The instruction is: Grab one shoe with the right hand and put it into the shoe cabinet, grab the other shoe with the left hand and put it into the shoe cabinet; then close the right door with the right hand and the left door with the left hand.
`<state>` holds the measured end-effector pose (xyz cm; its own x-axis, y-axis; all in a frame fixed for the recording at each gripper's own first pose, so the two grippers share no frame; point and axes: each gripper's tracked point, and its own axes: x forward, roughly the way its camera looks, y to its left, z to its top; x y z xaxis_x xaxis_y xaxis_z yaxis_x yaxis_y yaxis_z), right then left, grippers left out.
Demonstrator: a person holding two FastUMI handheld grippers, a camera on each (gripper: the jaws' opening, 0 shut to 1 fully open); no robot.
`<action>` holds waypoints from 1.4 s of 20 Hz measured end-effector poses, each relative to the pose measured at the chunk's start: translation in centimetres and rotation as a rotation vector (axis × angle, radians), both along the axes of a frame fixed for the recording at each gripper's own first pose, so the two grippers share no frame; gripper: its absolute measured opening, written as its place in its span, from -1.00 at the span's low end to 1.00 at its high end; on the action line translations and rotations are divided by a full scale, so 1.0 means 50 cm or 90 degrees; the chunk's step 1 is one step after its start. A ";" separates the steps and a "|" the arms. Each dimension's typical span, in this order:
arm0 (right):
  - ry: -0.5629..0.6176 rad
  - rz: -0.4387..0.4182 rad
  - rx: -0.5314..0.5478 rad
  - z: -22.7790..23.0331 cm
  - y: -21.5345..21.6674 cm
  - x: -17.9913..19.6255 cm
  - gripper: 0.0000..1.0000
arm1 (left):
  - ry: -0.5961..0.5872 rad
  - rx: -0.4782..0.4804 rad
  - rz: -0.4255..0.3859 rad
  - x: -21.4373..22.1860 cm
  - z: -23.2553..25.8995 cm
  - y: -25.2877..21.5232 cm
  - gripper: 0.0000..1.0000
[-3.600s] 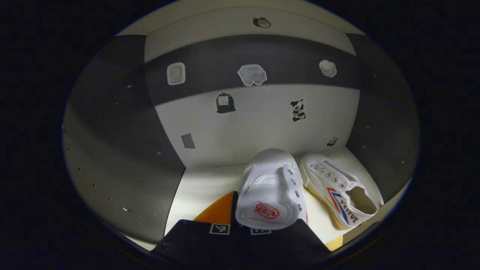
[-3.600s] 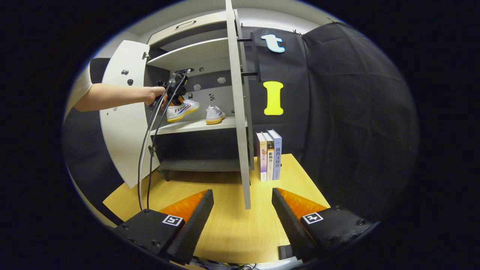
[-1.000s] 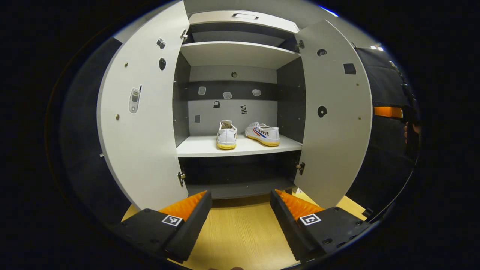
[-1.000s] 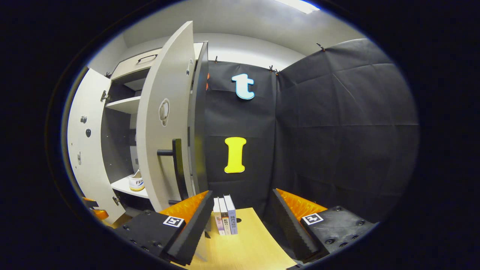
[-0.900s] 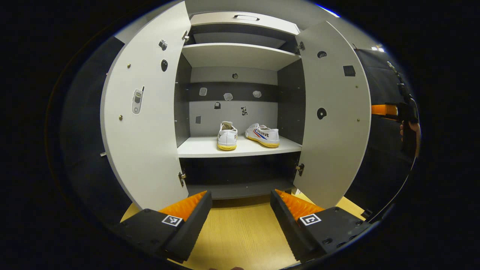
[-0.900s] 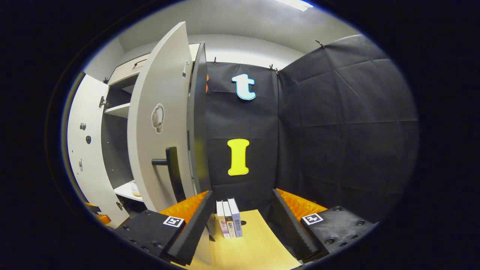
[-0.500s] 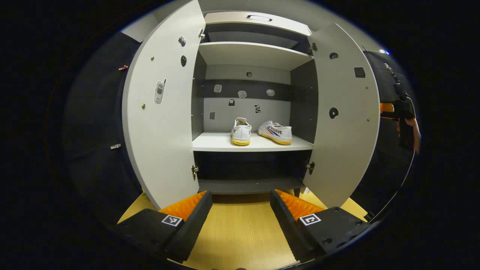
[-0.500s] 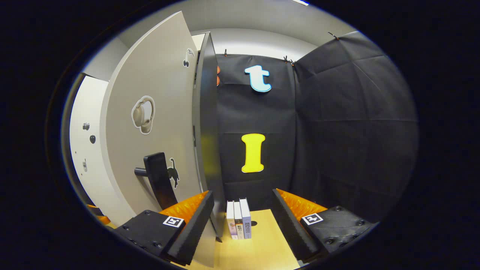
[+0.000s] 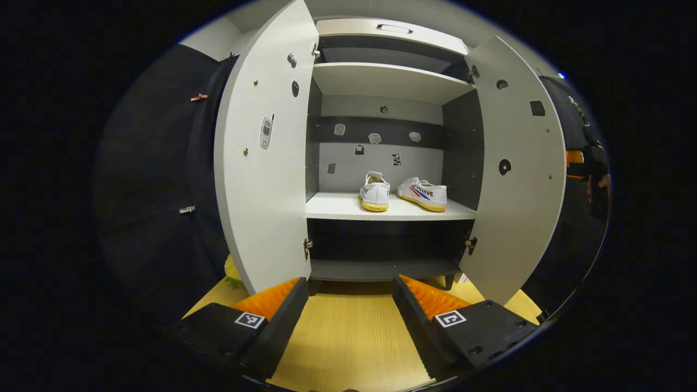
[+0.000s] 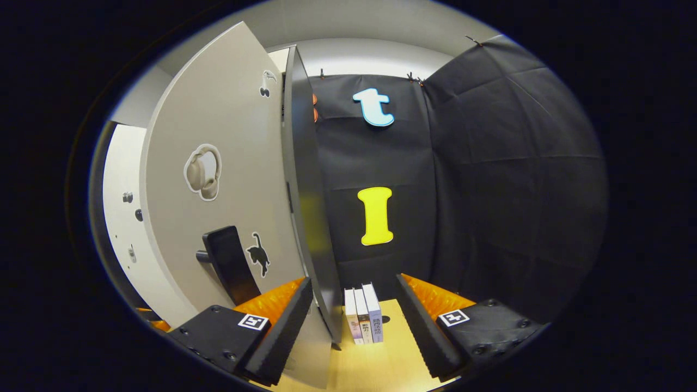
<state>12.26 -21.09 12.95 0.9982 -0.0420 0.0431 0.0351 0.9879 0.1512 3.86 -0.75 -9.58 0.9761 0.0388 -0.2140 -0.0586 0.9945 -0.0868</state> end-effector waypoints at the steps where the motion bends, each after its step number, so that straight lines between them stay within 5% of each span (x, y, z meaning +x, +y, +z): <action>1: 0.000 0.005 0.004 -0.001 0.015 0.000 0.94 | 0.004 -0.004 -0.001 -0.003 -0.007 0.000 0.94; 9: -0.003 0.051 -0.009 -0.004 0.133 0.014 0.94 | -0.001 -0.018 0.014 -0.036 -0.004 0.043 0.94; 21: 0.021 0.094 -0.033 -0.037 0.338 0.079 0.96 | 0.007 -0.024 0.107 -0.142 -0.018 0.190 0.94; 28: 0.050 0.079 -0.006 -0.100 0.377 0.021 0.97 | 0.009 -0.010 0.142 -0.186 0.000 0.314 0.94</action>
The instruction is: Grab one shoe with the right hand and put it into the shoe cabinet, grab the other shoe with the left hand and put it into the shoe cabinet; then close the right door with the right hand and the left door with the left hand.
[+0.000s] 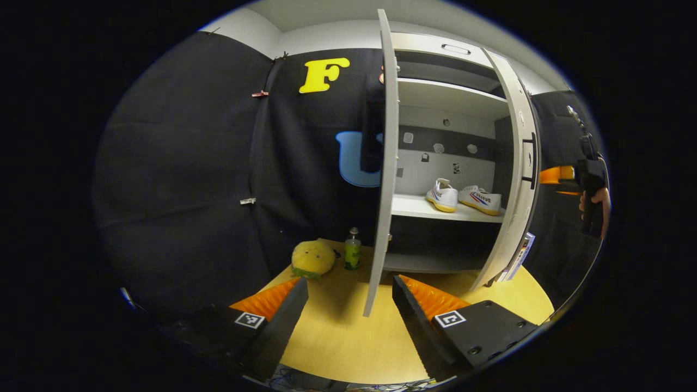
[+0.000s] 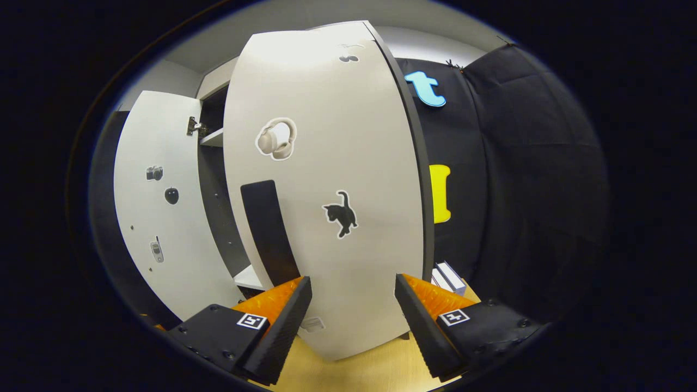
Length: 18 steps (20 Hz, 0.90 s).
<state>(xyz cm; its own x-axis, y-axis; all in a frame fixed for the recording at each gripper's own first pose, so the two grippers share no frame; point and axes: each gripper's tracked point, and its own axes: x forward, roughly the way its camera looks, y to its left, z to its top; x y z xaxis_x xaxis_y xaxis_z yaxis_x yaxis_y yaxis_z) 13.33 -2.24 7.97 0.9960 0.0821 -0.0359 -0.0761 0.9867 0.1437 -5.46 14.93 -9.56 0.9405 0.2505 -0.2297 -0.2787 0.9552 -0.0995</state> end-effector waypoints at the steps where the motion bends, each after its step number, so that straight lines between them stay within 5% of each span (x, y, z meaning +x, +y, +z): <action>1: 0.002 -0.006 0.005 -0.010 -0.004 -0.015 0.97 | -0.004 0.002 0.000 0.001 0.007 0.021 0.94; 11: -0.059 -0.162 -0.001 -0.071 -0.077 -0.192 0.97 | -0.094 0.010 -0.059 0.150 0.182 0.195 0.93; 18: 0.000 -0.163 -0.009 -0.159 -0.034 -0.268 0.97 | -0.140 0.024 -0.126 0.279 0.287 0.223 0.90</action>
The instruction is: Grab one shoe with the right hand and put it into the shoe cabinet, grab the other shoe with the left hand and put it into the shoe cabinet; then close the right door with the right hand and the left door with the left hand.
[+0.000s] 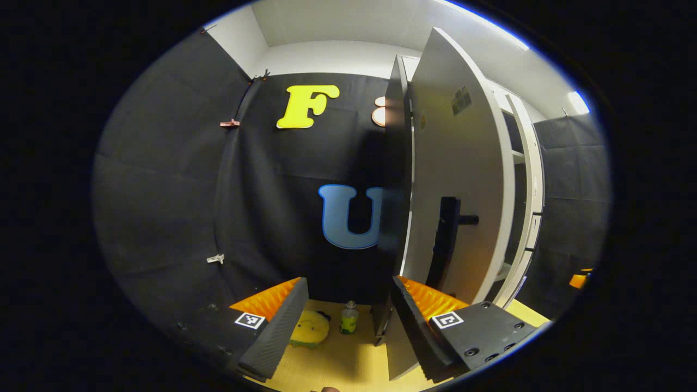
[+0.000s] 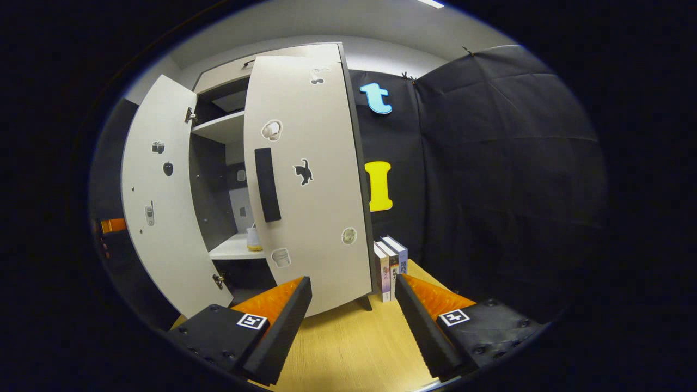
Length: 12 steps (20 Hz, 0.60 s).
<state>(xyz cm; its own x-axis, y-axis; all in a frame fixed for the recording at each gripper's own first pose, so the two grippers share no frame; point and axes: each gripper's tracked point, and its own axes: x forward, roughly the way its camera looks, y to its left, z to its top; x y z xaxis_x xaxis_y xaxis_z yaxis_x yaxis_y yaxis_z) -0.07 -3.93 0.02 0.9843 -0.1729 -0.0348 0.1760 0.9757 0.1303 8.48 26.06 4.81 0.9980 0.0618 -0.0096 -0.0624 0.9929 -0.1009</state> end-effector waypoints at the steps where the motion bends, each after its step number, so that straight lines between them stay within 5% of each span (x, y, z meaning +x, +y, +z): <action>1: 0.007 0.004 0.002 -0.009 0.007 -0.007 0.97 | -0.005 0.004 -0.007 0.015 0.009 -0.004 0.90; 12: 0.026 0.036 -0.018 -0.038 0.029 -0.003 0.97 | -0.002 -0.047 -0.069 0.067 0.035 -0.049 0.87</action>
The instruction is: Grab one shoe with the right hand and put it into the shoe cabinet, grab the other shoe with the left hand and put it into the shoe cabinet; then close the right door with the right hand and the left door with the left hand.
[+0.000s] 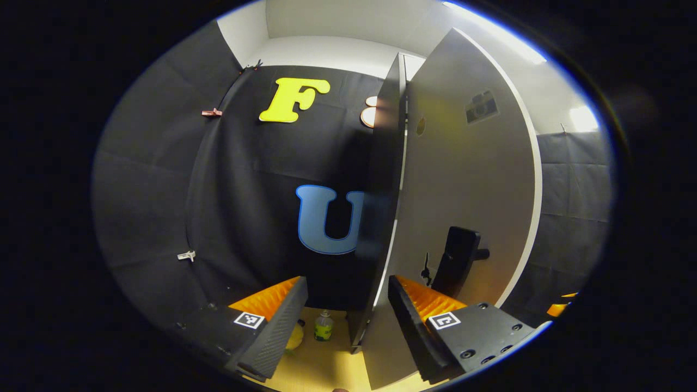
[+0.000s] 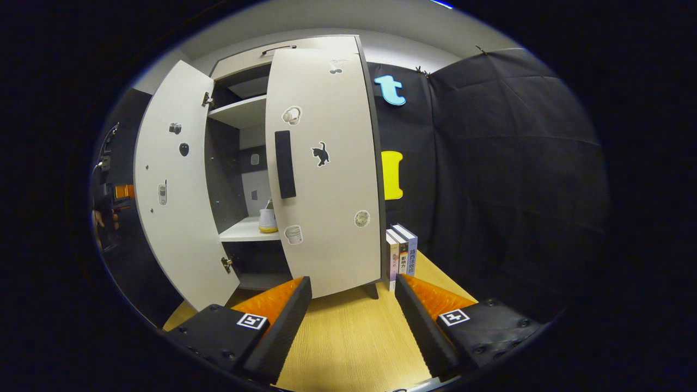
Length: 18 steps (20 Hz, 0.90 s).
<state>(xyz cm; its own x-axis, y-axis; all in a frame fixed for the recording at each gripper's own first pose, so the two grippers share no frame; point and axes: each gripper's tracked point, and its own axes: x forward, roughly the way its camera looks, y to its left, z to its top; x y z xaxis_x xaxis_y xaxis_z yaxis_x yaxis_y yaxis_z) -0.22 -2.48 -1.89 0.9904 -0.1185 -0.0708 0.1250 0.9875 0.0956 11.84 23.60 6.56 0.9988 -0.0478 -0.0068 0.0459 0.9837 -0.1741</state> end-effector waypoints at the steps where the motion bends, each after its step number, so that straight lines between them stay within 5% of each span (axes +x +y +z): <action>1: 0.004 0.004 0.005 -0.004 0.000 0.003 0.97 | 0.002 0.008 -0.002 -0.002 0.002 -0.013 0.87; 6: -0.001 0.011 0.006 0.003 -0.034 0.026 0.97 | 0.006 0.081 -0.012 0.005 0.023 -0.117 0.87; 18: -0.009 0.022 0.014 0.011 -0.228 0.097 0.97 | -0.007 0.048 0.006 0.080 0.009 -0.458 0.92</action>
<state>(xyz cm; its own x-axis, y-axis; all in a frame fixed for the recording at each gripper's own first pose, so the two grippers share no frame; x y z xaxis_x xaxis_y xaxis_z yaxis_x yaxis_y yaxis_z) 4.65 -13.86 -1.36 0.9948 -0.0830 -0.0584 0.0895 0.9890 0.1182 15.87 0.69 7.00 0.9993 -0.0387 0.0007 0.0386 0.9944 -0.0985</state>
